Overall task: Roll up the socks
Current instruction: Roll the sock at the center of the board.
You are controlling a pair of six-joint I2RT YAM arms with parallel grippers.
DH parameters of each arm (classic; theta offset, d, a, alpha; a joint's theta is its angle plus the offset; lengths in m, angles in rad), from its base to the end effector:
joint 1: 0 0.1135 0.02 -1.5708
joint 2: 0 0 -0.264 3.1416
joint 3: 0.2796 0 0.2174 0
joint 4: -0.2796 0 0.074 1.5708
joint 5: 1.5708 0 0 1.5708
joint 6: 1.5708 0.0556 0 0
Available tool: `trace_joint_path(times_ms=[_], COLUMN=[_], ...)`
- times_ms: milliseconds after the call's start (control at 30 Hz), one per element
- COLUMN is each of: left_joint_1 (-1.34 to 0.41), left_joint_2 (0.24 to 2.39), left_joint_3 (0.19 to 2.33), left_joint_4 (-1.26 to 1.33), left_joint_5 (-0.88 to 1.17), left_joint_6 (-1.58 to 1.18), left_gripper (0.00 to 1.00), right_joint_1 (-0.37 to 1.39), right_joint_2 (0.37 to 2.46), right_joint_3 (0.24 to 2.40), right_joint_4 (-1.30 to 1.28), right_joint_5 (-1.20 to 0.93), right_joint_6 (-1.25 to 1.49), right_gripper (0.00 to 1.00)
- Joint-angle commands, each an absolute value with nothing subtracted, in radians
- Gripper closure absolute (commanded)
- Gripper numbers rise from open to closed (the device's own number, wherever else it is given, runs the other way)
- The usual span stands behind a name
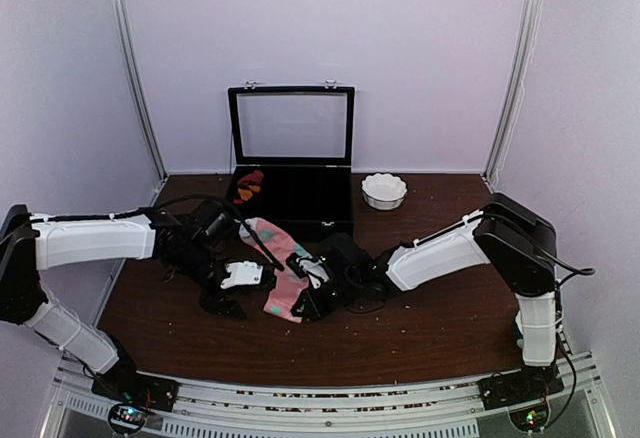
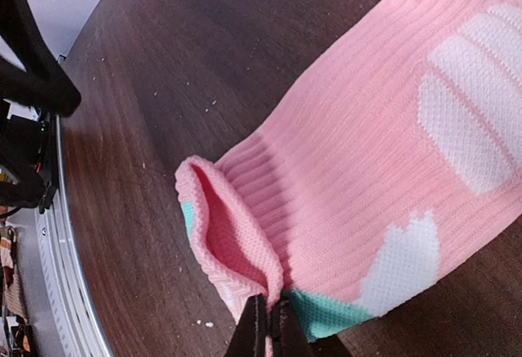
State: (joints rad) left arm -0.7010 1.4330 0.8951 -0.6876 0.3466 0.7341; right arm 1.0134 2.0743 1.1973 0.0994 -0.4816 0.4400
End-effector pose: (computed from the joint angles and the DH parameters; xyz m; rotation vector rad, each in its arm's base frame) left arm 0.1687 -0.1671 0.2006 1.8743 2.0197 -0.4741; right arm 0.1977 0.3658 0.1360 -0.9903 2.4150 1.1990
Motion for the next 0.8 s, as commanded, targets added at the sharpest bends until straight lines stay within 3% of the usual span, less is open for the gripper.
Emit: trace_joint_path(times_ms=[0, 767], left_joint_1=[-0.774, -0.897], left_joint_2=[1.471, 1.658], left_joint_3=[0.877, 0.93], left_joint_4=[-0.626, -0.474], left_joint_5=[0.268, 0.148], left_joint_6=[0.873, 0.959], left_gripper=[0.44, 0.54], right_joint_1=[1.012, 1.011], right_joint_2=[2.104, 2.137], right_joint_3=[1.195, 1.272], right_joint_4=[-0.006, -0.104], right_joint_5=[-0.489, -0.556], right_joint_6=[0.483, 0.544], right_gripper=[1.0, 1.0])
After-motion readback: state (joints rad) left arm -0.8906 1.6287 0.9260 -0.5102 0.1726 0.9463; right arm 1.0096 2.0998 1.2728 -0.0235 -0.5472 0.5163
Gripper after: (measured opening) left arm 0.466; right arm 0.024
